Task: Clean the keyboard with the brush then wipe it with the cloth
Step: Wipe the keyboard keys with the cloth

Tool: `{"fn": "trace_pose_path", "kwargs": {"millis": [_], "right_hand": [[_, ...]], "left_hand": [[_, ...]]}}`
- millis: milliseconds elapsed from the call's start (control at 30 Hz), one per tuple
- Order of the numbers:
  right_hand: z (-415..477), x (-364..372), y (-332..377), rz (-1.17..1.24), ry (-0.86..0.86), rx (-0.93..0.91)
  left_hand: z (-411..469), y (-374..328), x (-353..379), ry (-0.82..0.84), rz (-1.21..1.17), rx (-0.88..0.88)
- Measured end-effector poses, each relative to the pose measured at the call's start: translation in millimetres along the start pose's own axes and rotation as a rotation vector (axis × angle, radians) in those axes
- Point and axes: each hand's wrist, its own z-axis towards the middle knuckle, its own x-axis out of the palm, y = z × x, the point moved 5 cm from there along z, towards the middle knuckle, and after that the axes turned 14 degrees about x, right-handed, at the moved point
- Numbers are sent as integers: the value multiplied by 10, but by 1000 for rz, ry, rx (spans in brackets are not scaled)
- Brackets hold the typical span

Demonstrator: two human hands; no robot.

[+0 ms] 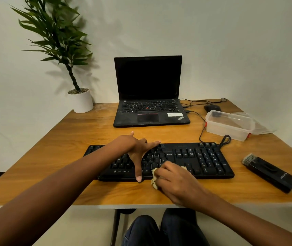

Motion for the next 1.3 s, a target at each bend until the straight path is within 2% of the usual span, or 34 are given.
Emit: {"fn": "trace_pose_path", "kwargs": {"millis": [100, 333, 533, 633, 900, 1167, 1300], "right_hand": [[-123, -66, -129, -18, 47, 9], [-687, -418, -690, -123, 85, 180], [-210, -107, -191, -46, 12, -24], [-55, -3, -45, -51, 39, -82], [-691, -442, -688, -120, 41, 152], [-282, -91, -249, -31, 4, 52], [-433, -194, -400, -39, 7, 165]], "left_hand": [[20, 31, 14, 7, -12, -5], [44, 55, 21, -3, -18, 18], [2, 15, -2, 3, -5, -3], [-4, -14, -16, 19, 4, -7], [15, 9, -15, -1, 8, 36], [22, -8, -22, 10, 28, 25], [42, 22, -7, 15, 26, 27]]}}
